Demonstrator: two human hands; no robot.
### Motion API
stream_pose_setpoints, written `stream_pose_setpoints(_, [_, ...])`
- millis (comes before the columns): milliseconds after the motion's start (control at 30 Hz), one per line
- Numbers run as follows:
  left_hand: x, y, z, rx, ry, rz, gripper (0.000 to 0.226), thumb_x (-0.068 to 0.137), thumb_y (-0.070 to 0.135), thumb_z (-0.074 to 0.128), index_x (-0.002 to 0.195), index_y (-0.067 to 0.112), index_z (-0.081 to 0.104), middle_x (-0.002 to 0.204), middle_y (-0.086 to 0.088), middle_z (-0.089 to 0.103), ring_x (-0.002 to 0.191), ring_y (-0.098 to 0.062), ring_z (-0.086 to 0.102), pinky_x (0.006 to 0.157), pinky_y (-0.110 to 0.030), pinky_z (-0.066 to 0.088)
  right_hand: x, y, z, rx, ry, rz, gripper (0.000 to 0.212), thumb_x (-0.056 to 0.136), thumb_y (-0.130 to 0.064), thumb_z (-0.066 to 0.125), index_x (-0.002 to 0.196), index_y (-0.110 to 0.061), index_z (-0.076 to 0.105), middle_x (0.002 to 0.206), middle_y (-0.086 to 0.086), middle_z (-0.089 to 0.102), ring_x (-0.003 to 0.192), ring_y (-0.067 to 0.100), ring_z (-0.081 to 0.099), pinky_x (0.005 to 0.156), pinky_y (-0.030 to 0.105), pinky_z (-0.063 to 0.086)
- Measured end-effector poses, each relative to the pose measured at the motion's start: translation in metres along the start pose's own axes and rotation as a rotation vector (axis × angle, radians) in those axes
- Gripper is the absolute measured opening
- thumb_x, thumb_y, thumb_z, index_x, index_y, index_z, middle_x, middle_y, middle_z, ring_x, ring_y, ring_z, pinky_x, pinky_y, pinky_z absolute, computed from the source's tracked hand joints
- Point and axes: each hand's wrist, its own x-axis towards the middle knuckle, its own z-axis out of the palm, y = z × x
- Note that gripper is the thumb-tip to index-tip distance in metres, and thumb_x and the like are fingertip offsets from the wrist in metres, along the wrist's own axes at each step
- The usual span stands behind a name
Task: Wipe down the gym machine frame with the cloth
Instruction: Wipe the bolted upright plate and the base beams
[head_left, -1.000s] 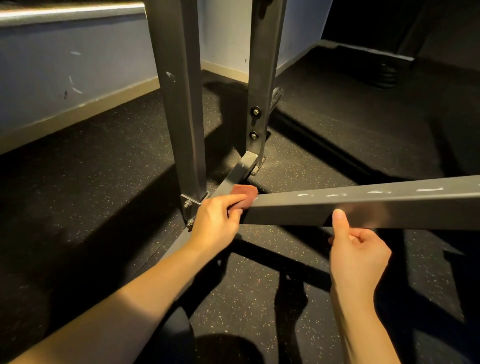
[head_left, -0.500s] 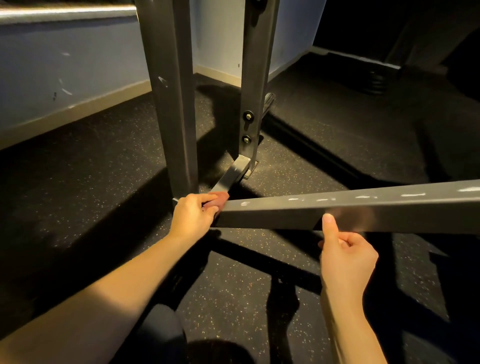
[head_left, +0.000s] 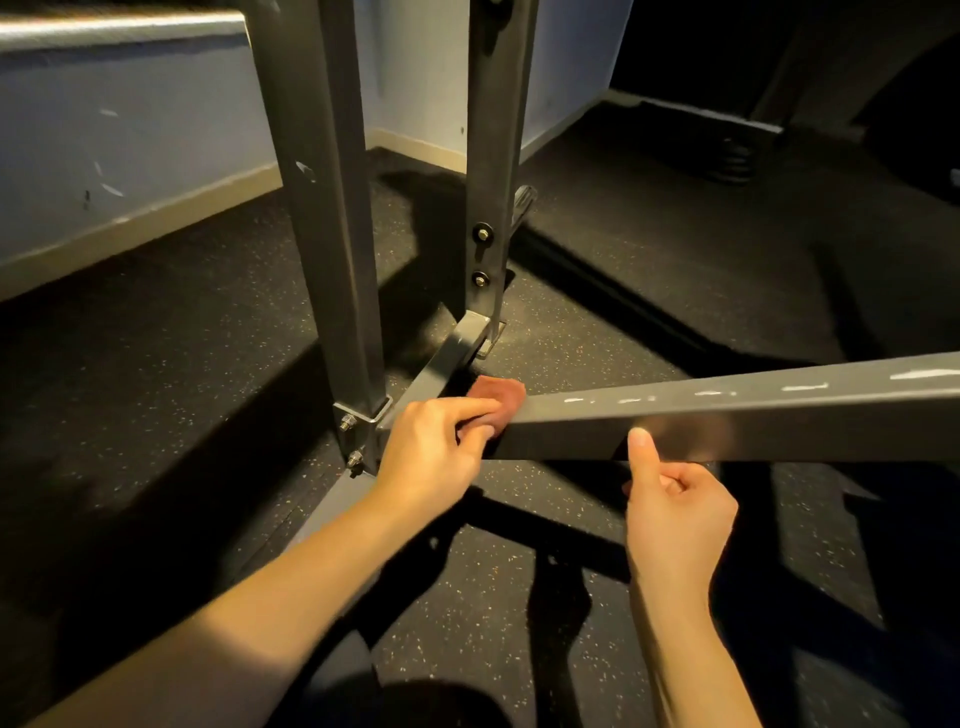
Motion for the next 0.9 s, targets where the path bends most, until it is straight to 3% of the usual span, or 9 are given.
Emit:
stream_pose_setpoints(100, [0.004, -0.012, -0.006, 0.034, -0.013, 0.042, 0.031, 0.092, 0.02, 0.068, 0.12, 0.031, 0.076, 0.116, 0.017, 0.074, 0.105, -0.002, 0.069, 0.098, -0.025, 0.054, 0.0, -0.001, -0.002, -0.013, -0.01, 0.011, 0.045, 0.093, -0.043, 0.07, 0.076, -0.002, 0.064, 0.07, 0.008, 0.068, 0.068, 0.017, 0.065, 0.063, 0.024, 0.043])
stream_pose_setpoints(167, [0.015, -0.034, -0.017, 0.107, -0.034, -0.037, 0.031, 0.094, 0.018, 0.065, 0.119, 0.033, 0.077, 0.115, 0.018, 0.074, 0.105, -0.005, 0.07, 0.099, -0.032, 0.056, 0.0, -0.002, -0.005, -0.013, -0.014, 0.01, 0.046, 0.093, -0.043, 0.07, 0.073, -0.003, 0.062, 0.067, 0.008, 0.066, 0.065, 0.016, 0.063, 0.063, 0.025, 0.044])
stream_pose_setpoints(233, [0.018, -0.043, -0.023, 0.136, -0.033, -0.123, 0.032, 0.093, 0.011, 0.065, 0.114, 0.031, 0.078, 0.114, 0.021, 0.073, 0.104, -0.004, 0.07, 0.099, -0.03, 0.056, 0.0, -0.003, -0.005, -0.016, -0.018, 0.006, 0.047, 0.094, -0.042, 0.07, 0.071, -0.003, 0.059, 0.064, 0.008, 0.064, 0.061, 0.015, 0.061, 0.062, 0.025, 0.044])
stream_pose_setpoints(333, [0.011, -0.015, -0.012, 0.073, 0.016, -0.079, 0.03, 0.091, 0.019, 0.064, 0.112, 0.034, 0.079, 0.109, 0.02, 0.075, 0.098, -0.004, 0.071, 0.093, -0.033, 0.058, -0.003, -0.003, -0.001, -0.015, 0.007, 0.009, 0.046, 0.094, -0.042, 0.07, 0.073, -0.002, 0.062, 0.066, 0.009, 0.065, 0.064, 0.018, 0.062, 0.063, 0.026, 0.044])
stream_pose_setpoints(467, [-0.002, 0.019, 0.004, 0.007, 0.057, 0.08, 0.029, 0.088, 0.012, 0.073, 0.114, 0.025, 0.08, 0.109, 0.012, 0.077, 0.099, -0.004, 0.068, 0.091, -0.015, 0.05, -0.005, -0.005, 0.003, 0.002, 0.043, 0.022, 0.046, 0.095, -0.039, 0.07, 0.073, 0.001, 0.061, 0.064, 0.009, 0.064, 0.061, 0.015, 0.06, 0.061, 0.023, 0.043])
stream_pose_setpoints(533, [0.006, 0.002, -0.003, 0.063, 0.016, 0.078, 0.032, 0.091, 0.011, 0.069, 0.116, 0.028, 0.079, 0.111, 0.015, 0.076, 0.097, -0.003, 0.07, 0.091, -0.021, 0.054, -0.006, -0.005, 0.003, -0.003, 0.035, 0.022, 0.048, 0.095, -0.038, 0.069, 0.068, 0.0, 0.057, 0.061, 0.009, 0.06, 0.059, 0.015, 0.058, 0.06, 0.023, 0.042])
stream_pose_setpoints(667, [0.024, -0.019, -0.02, 0.086, -0.046, -0.122, 0.033, 0.092, 0.01, 0.062, 0.109, 0.031, 0.081, 0.113, 0.021, 0.074, 0.102, -0.002, 0.069, 0.096, -0.033, 0.057, -0.005, -0.01, -0.003, -0.045, -0.003, 0.048, 0.051, 0.096, -0.04, 0.067, 0.071, 0.005, 0.06, 0.067, 0.017, 0.064, 0.058, 0.016, 0.055, 0.063, 0.029, 0.043])
stream_pose_setpoints(767, [0.017, 0.026, -0.007, 0.0, -0.058, -0.025, 0.03, 0.089, 0.019, 0.062, 0.11, 0.031, 0.08, 0.103, 0.016, 0.077, 0.094, -0.007, 0.071, 0.087, -0.025, 0.056, -0.007, -0.019, -0.009, -0.077, -0.082, 0.085, 0.054, 0.096, -0.044, 0.065, 0.071, 0.003, 0.062, 0.07, 0.017, 0.066, 0.061, 0.016, 0.057, 0.064, 0.03, 0.044])
stream_pose_setpoints(900, [0.005, 0.038, -0.002, -0.036, -0.046, 0.133, 0.028, 0.091, 0.012, 0.07, 0.116, 0.022, 0.078, 0.108, 0.007, 0.078, 0.095, -0.007, 0.069, 0.085, -0.015, 0.052, -0.008, -0.026, -0.023, -0.125, -0.139, 0.116, 0.05, 0.095, -0.052, 0.063, 0.075, -0.006, 0.07, 0.069, 0.015, 0.065, 0.062, 0.017, 0.057, 0.069, 0.037, 0.052])
